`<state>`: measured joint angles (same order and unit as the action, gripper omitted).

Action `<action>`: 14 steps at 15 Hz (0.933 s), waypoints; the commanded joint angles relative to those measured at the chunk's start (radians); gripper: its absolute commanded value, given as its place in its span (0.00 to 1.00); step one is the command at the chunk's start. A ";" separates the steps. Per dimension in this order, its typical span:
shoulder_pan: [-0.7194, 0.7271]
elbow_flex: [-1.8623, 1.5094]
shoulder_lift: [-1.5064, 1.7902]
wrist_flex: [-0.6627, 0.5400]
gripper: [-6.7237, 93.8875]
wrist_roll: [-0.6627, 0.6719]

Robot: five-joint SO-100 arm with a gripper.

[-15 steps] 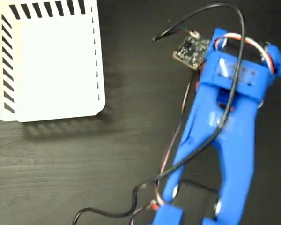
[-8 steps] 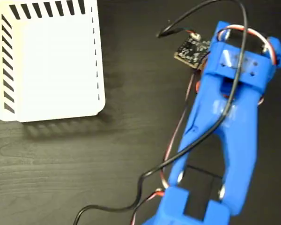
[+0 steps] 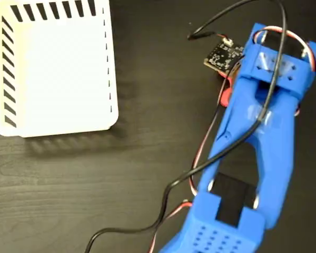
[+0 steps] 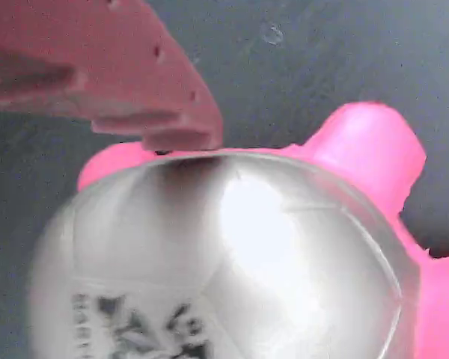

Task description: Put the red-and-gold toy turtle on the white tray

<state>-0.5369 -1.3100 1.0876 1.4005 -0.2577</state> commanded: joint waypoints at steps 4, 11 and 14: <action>-0.012 0.038 0.018 -0.020 0.64 -0.012; -0.025 0.064 -0.020 -0.026 0.12 -0.025; -0.034 0.058 0.011 -0.035 0.07 -0.038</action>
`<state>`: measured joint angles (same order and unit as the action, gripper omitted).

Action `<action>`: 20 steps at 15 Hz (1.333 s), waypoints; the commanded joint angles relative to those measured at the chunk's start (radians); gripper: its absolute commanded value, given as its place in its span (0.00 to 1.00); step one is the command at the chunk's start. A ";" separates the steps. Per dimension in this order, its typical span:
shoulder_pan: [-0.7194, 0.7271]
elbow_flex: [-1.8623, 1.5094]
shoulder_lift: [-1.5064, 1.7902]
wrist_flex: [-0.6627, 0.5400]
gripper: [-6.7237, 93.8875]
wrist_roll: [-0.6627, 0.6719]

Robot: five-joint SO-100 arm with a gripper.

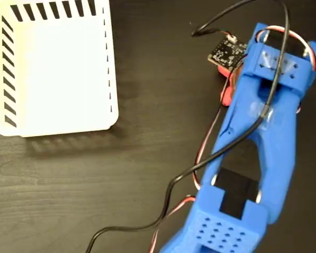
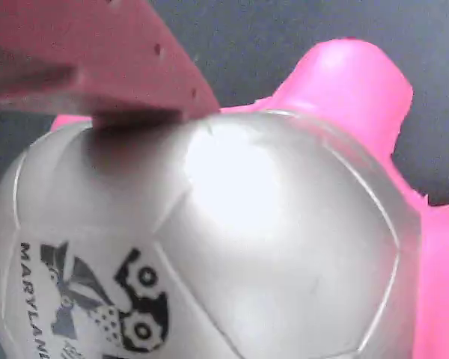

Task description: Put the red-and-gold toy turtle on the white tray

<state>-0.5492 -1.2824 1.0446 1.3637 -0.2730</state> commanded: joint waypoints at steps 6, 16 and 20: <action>0.041 0.261 0.247 0.302 0.07 0.034; 0.572 0.336 0.413 0.288 0.07 -0.078; 0.749 0.336 0.377 0.241 0.07 -0.137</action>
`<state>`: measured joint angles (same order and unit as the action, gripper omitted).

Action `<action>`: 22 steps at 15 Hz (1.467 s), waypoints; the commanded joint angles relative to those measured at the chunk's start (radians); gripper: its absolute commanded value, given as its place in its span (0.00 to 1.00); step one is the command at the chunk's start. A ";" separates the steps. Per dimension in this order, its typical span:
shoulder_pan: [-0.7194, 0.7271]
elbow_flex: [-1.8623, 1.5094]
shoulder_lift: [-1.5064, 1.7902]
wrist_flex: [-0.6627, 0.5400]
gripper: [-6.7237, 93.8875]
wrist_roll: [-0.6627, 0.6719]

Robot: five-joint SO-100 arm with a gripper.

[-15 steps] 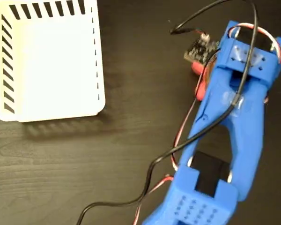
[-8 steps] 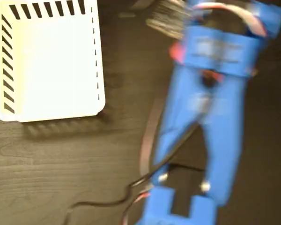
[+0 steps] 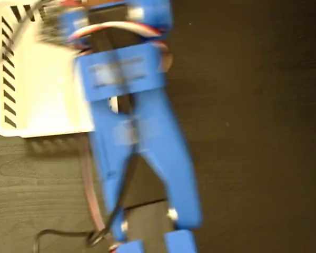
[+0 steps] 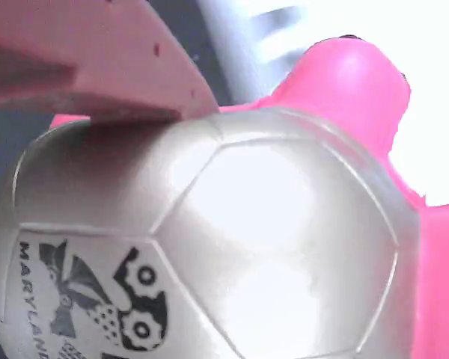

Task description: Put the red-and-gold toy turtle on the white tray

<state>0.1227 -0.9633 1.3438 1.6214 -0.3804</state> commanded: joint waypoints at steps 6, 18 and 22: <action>0.149 0.078 -0.141 -0.074 0.07 -0.041; 0.195 0.138 -0.319 -0.080 0.71 -0.006; 0.202 0.137 -0.316 -0.069 0.74 -0.014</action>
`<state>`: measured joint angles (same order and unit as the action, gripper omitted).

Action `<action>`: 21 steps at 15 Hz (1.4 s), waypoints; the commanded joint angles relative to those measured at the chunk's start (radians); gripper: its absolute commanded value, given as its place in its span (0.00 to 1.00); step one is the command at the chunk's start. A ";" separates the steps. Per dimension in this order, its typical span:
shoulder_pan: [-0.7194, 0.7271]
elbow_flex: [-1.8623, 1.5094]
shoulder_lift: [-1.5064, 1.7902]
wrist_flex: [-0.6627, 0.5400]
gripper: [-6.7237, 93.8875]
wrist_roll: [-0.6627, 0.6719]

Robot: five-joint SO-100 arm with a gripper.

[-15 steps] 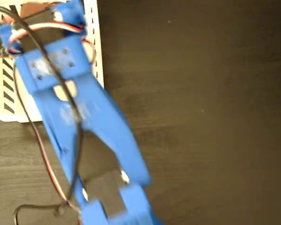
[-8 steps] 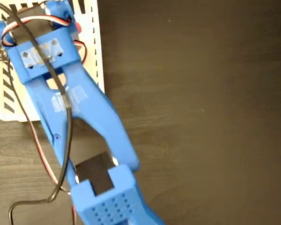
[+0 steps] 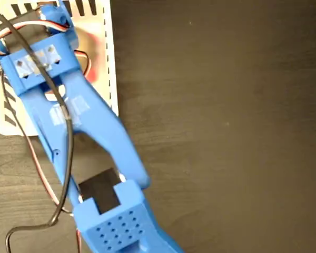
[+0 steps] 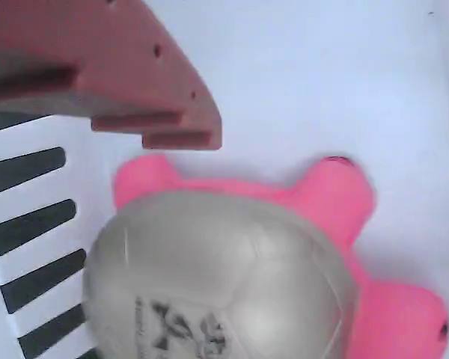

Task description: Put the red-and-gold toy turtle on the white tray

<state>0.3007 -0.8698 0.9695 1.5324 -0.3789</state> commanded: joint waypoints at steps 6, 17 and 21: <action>0.035 0.040 0.241 0.026 0.07 0.034; -0.149 -1.189 1.405 -0.410 0.07 0.261; -0.232 -1.629 1.750 -0.462 0.07 0.328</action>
<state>0.0706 -2.3838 2.5663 1.0953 -0.0522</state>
